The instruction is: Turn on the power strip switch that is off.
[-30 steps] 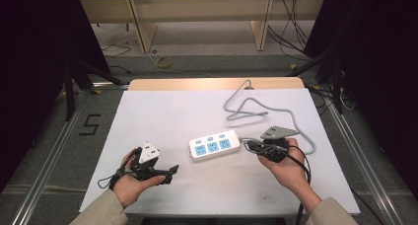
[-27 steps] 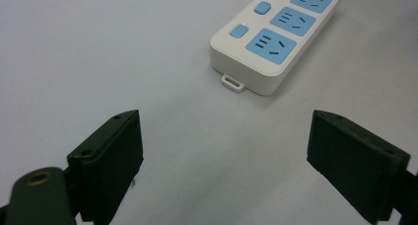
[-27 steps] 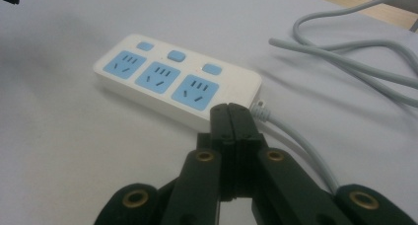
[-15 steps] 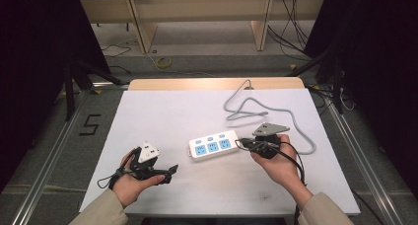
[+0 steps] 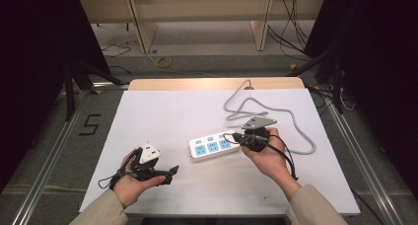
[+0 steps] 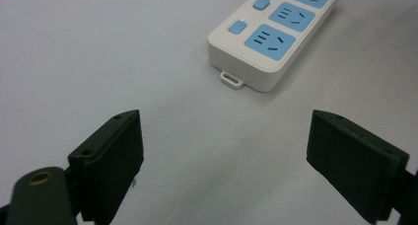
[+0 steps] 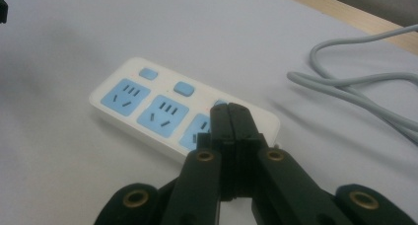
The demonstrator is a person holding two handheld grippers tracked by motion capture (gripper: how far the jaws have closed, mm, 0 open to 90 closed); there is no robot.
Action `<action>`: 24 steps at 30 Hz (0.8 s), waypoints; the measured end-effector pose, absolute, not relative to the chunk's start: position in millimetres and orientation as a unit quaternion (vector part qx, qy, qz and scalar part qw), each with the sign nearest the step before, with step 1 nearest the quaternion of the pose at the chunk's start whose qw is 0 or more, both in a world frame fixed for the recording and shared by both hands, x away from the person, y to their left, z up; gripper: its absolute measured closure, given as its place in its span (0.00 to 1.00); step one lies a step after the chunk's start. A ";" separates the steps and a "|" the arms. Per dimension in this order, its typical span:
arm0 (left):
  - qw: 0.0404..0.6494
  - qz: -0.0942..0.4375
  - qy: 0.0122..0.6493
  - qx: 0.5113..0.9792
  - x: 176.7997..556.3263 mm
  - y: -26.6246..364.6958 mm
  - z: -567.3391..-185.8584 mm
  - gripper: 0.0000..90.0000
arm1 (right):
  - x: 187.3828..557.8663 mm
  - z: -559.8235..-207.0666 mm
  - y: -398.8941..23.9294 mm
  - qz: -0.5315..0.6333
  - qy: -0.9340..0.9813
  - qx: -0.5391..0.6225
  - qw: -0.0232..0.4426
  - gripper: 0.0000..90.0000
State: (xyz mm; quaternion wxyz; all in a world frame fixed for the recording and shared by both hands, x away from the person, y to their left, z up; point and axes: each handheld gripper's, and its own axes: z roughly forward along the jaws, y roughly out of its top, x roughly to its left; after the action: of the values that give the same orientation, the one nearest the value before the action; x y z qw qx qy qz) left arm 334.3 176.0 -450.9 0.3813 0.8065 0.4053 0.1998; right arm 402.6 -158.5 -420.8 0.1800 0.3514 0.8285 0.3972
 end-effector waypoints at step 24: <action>0.381 0.202 0.403 0.807 334.0 175.4 -451.0 0.16 | 415.6 -426.0 -132.1 0.386 0.839 0.341 0.172 1.00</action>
State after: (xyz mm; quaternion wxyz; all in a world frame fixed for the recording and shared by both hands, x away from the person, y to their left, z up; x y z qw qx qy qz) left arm 334.0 175.4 -451.0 0.3808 0.8073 0.4031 0.2018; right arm 415.6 -132.1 -426.0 0.1715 0.3414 0.8395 0.3864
